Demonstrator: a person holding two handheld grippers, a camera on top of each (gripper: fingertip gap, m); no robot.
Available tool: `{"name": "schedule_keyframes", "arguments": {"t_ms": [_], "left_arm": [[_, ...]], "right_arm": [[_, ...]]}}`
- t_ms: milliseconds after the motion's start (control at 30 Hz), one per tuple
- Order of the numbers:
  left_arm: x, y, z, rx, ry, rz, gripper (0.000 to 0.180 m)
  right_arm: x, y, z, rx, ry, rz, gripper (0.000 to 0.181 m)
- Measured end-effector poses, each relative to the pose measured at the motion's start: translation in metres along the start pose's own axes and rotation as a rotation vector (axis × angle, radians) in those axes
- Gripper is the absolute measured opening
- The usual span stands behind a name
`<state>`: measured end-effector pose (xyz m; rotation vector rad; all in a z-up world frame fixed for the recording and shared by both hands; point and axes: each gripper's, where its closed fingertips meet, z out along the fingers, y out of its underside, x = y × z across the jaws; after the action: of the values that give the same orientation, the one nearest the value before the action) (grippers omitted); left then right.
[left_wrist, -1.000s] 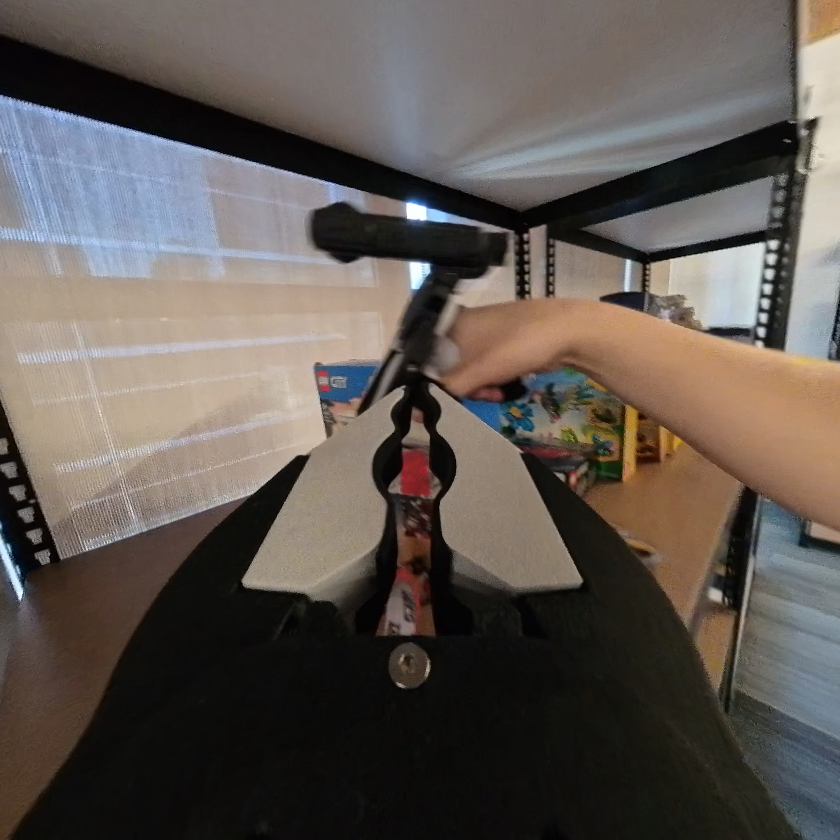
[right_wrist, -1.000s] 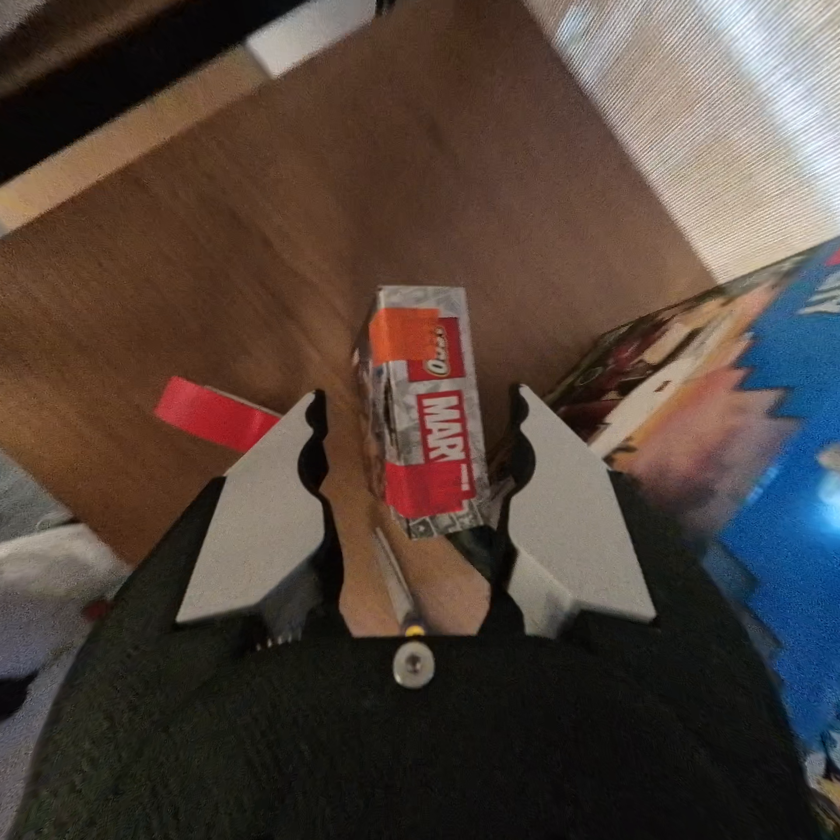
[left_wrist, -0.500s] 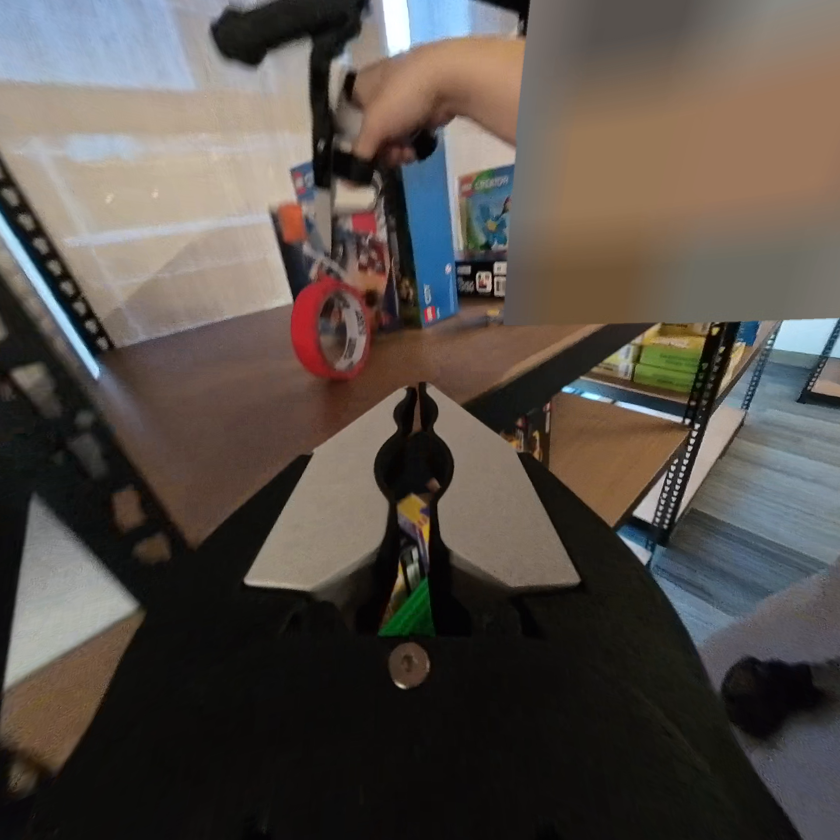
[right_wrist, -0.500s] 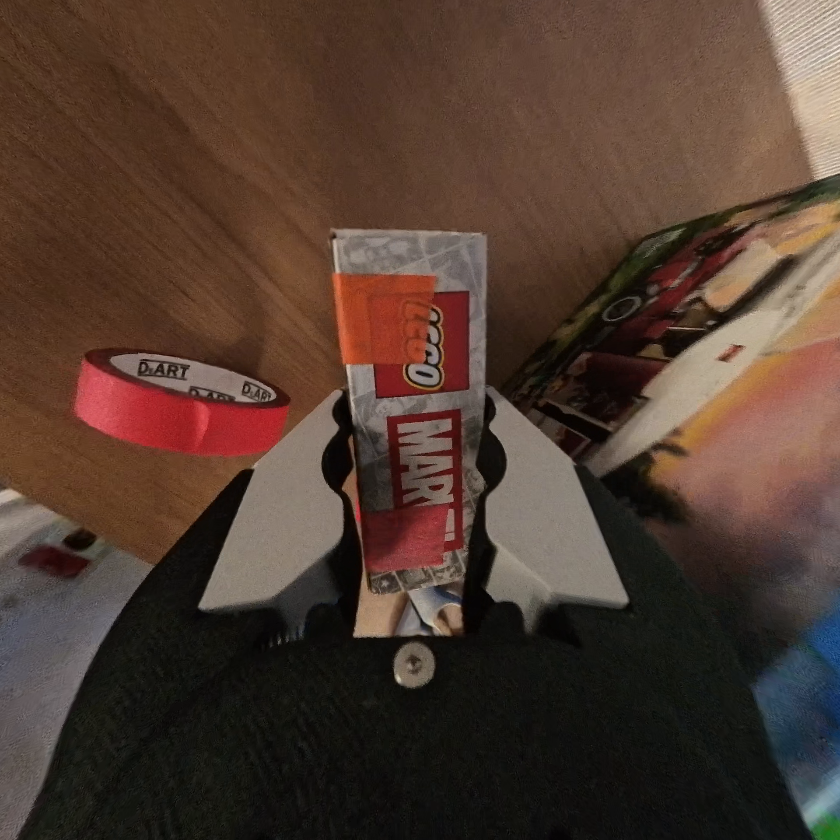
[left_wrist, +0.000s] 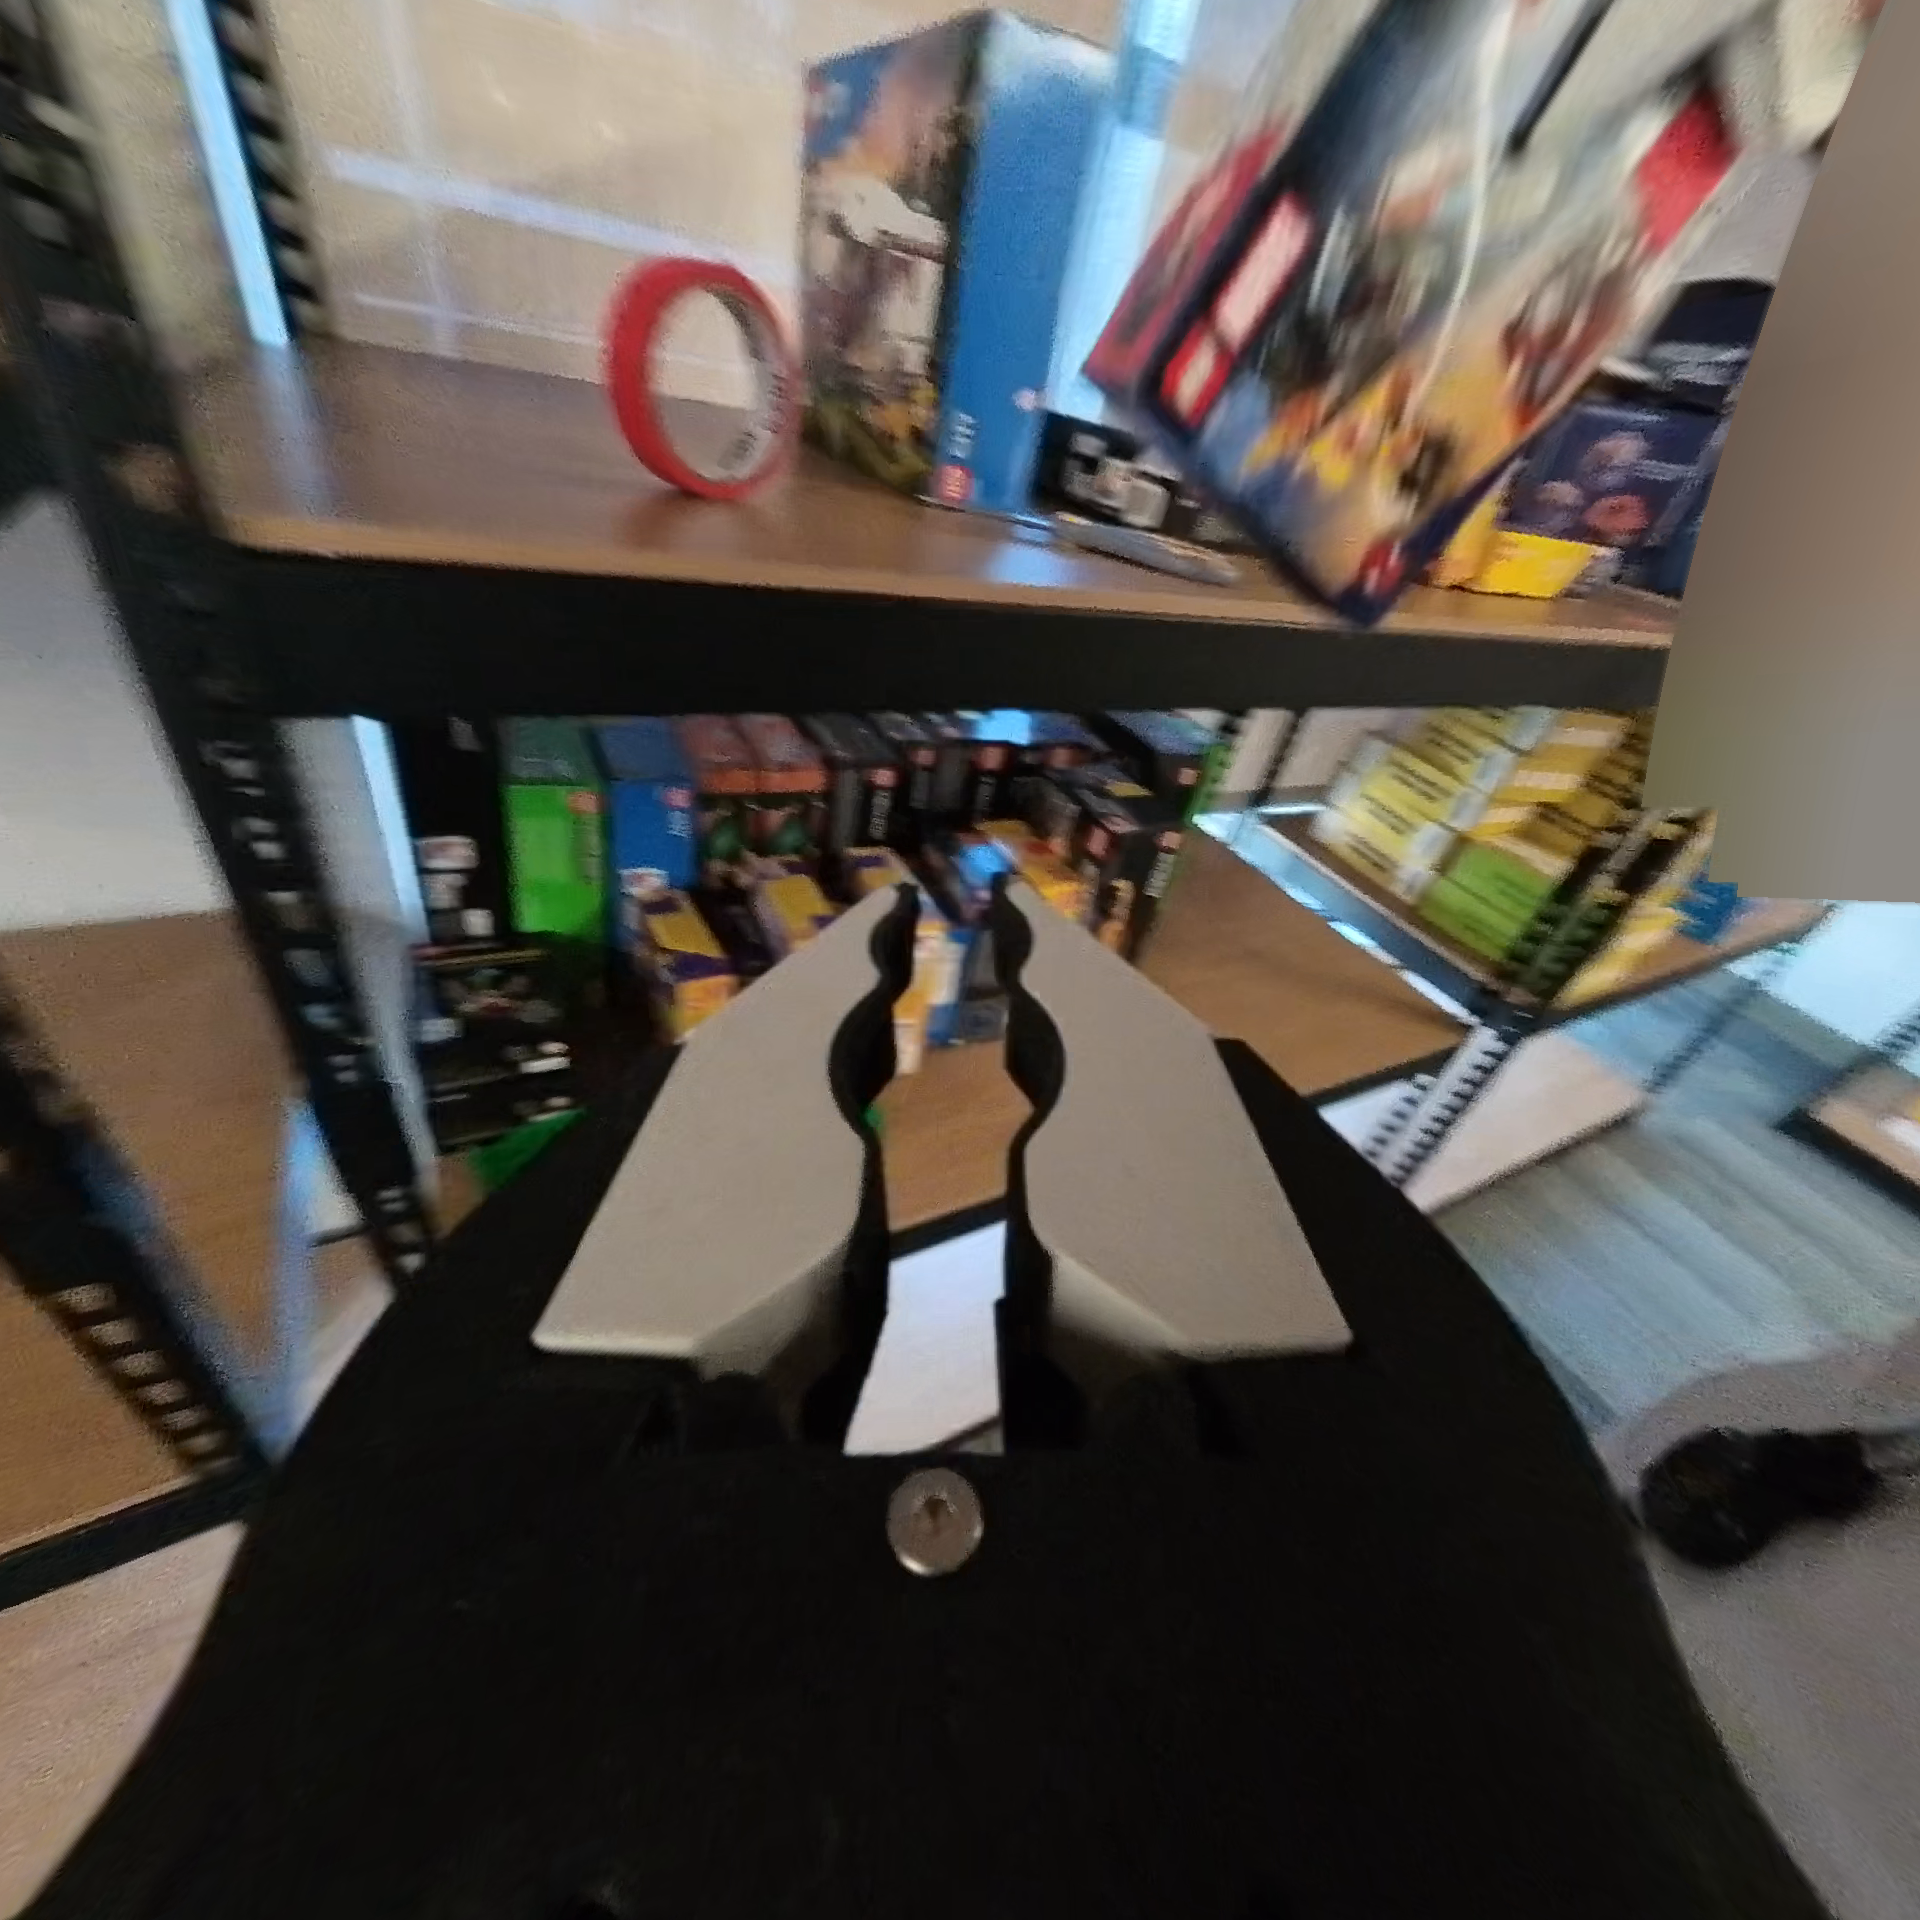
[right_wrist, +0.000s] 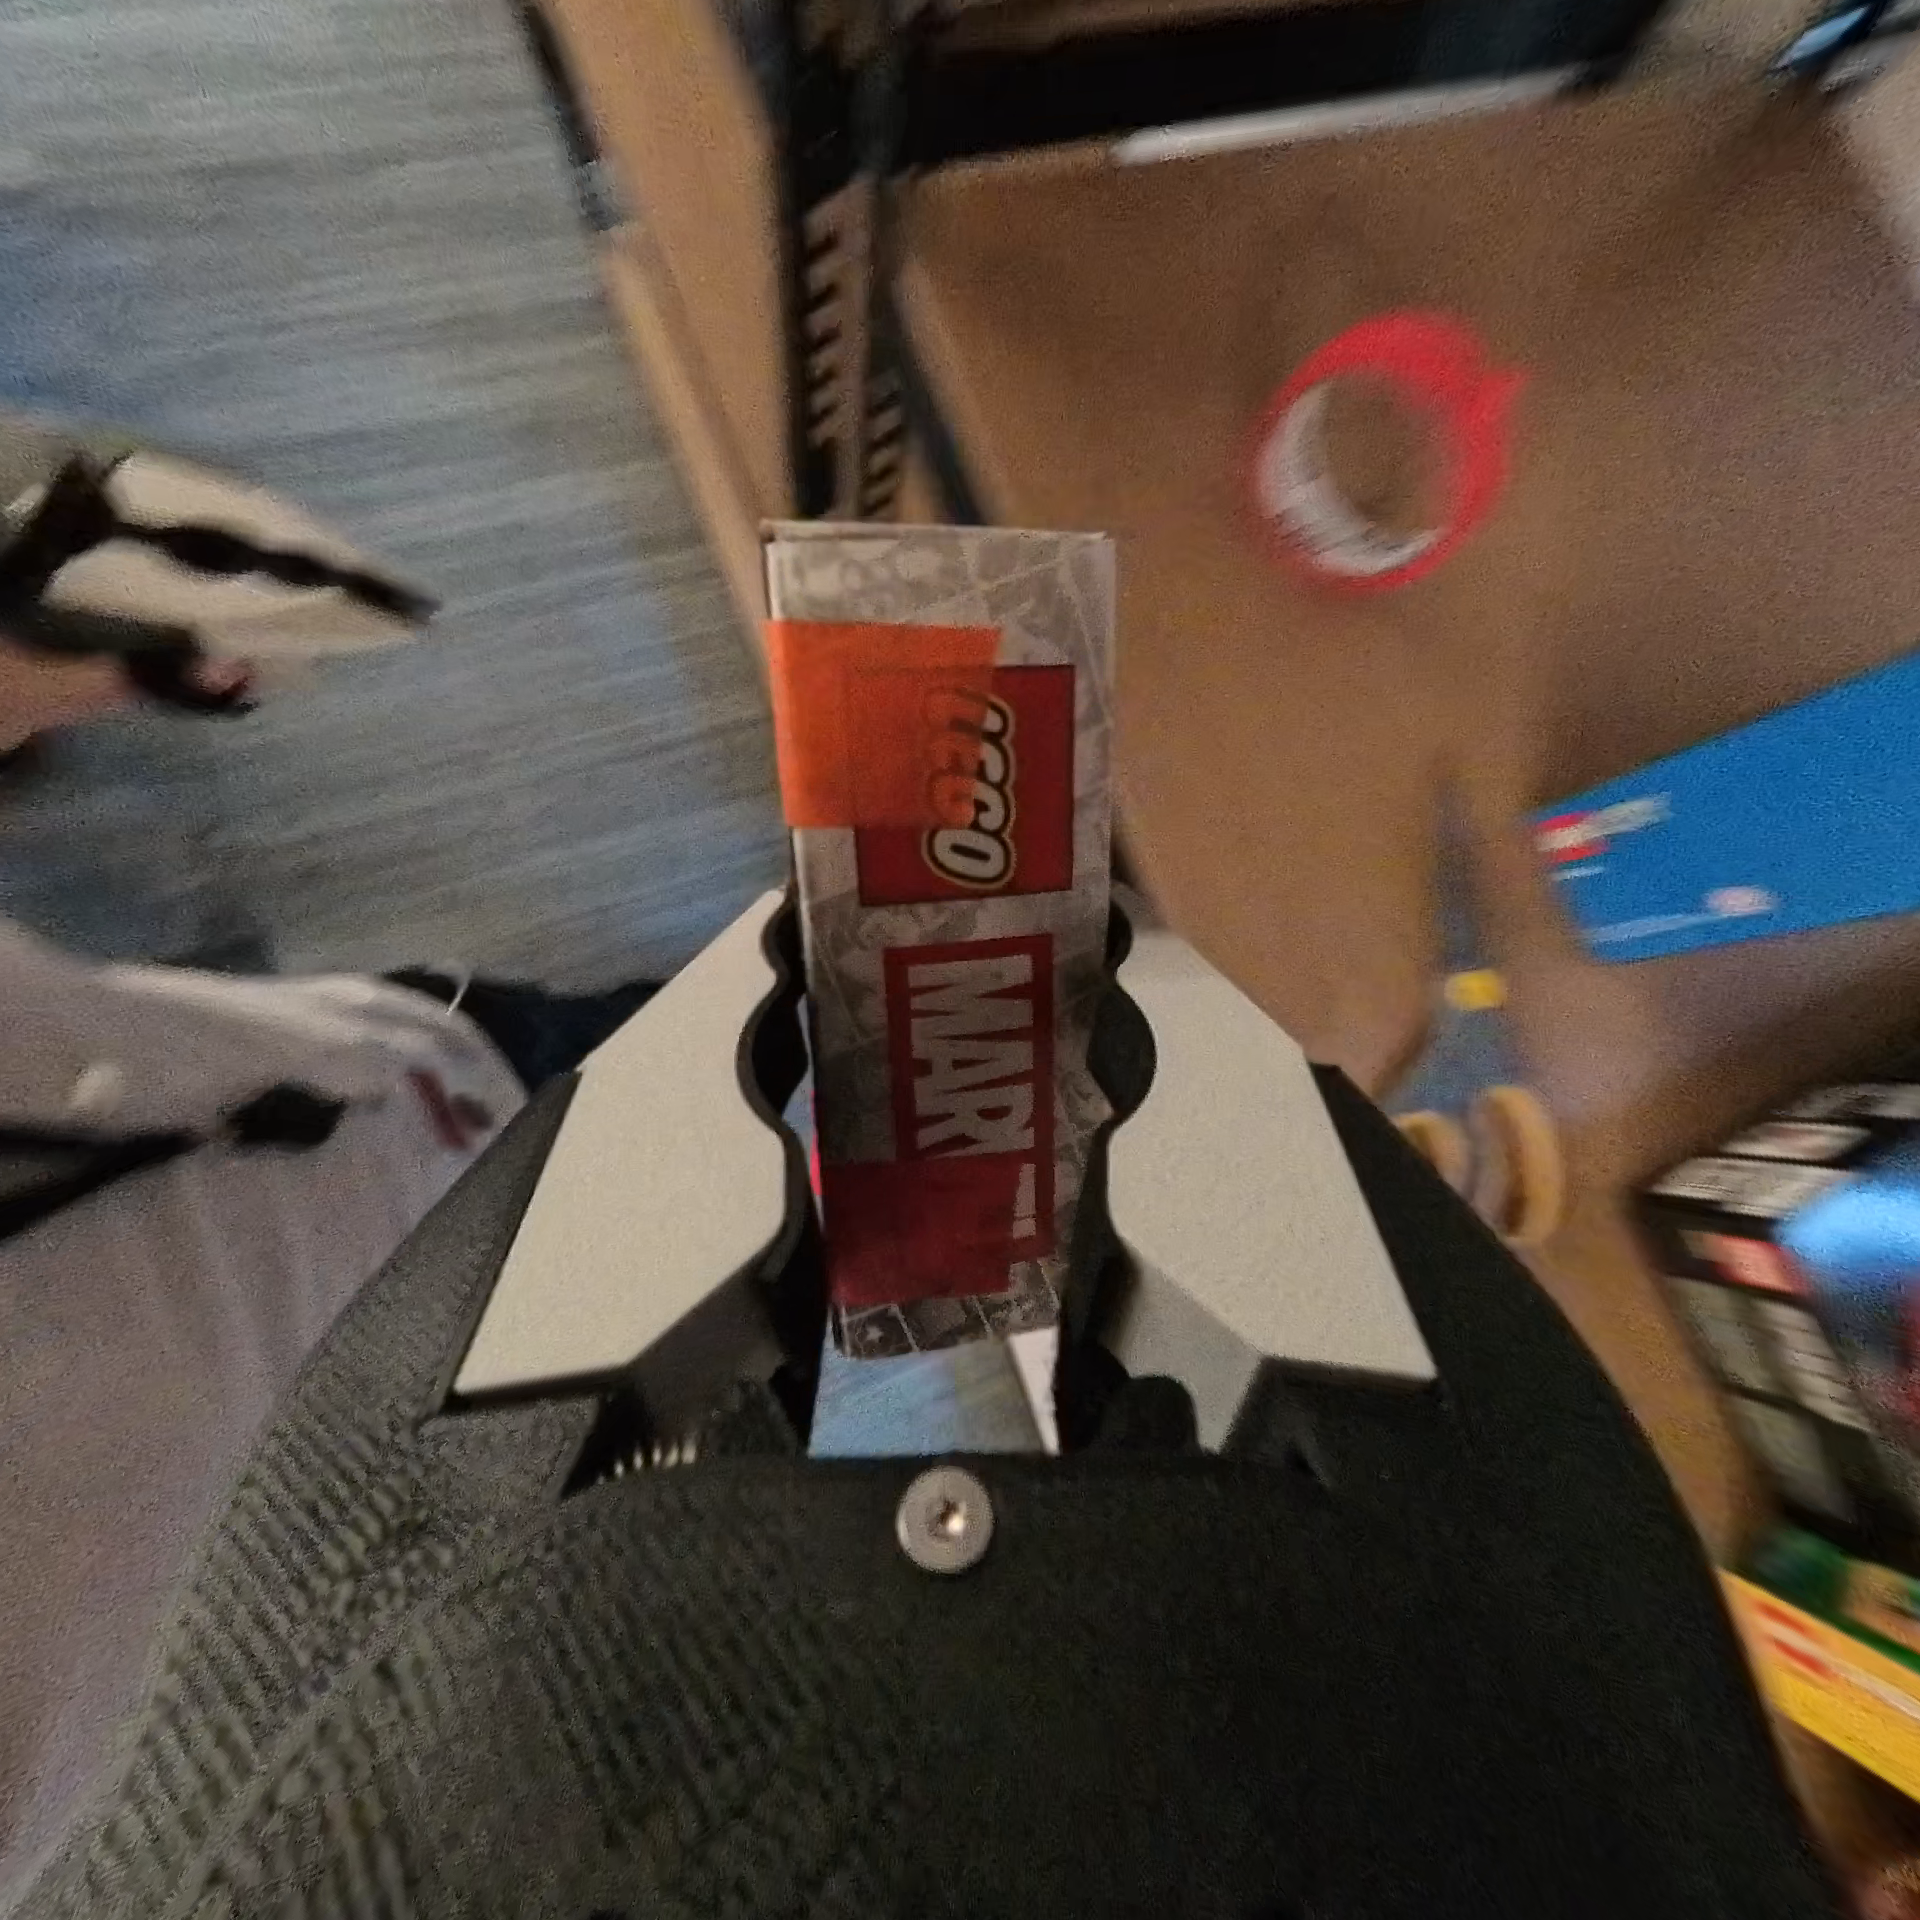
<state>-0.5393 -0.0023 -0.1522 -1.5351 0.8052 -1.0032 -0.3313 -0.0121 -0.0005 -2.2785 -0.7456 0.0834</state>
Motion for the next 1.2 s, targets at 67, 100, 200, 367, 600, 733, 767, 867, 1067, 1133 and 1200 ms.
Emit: {"name": "schedule_keyframes", "arguments": {"t_ms": [67,100,200,367,600,733,767,867,1067,1133,1200], "left_arm": [[0.035,0.019,0.003,-0.034,0.115,0.003,0.041],[0.053,0.032,0.008,-0.087,0.181,0.022,0.06],[0.1,0.064,0.024,-0.2,0.406,0.046,0.08],[0.094,0.119,0.044,-0.346,0.653,-0.152,0.064],[-0.028,0.134,0.022,-0.226,0.405,-0.37,0.048],[-0.058,0.167,-0.03,-0.271,0.318,-0.323,0.037],[-0.065,0.175,-0.044,-0.281,0.282,-0.313,0.034],[-0.082,0.19,-0.084,-0.276,0.173,-0.341,0.031],[-0.11,0.215,-0.133,-0.2,0.002,-0.509,0.028],[-0.12,0.215,-0.139,-0.157,-0.053,-0.558,0.027],[-0.128,0.21,-0.143,-0.11,-0.096,-0.589,0.026]], "right_arm": [[-0.051,0.049,0.02,-0.063,-0.122,-0.057,0.052],[-0.074,0.072,0.035,-0.101,-0.172,-0.075,0.052],[-0.135,0.136,0.084,-0.215,-0.331,-0.135,0.051],[-0.175,0.191,0.146,-0.341,-0.416,-0.177,0.052],[-0.082,0.186,0.3,-0.31,-0.011,0.044,0.052],[-0.002,0.174,0.401,-0.229,0.259,0.133,0.052],[0.01,0.17,0.42,-0.2,0.303,0.147,0.052],[0.039,0.152,0.459,-0.11,0.39,0.212,0.052],[0.115,0.139,0.51,-0.065,0.473,0.719,0.052],[0.133,0.134,0.527,-0.086,0.49,0.796,0.052],[0.151,0.136,0.542,-0.15,0.541,0.823,0.053]]}}
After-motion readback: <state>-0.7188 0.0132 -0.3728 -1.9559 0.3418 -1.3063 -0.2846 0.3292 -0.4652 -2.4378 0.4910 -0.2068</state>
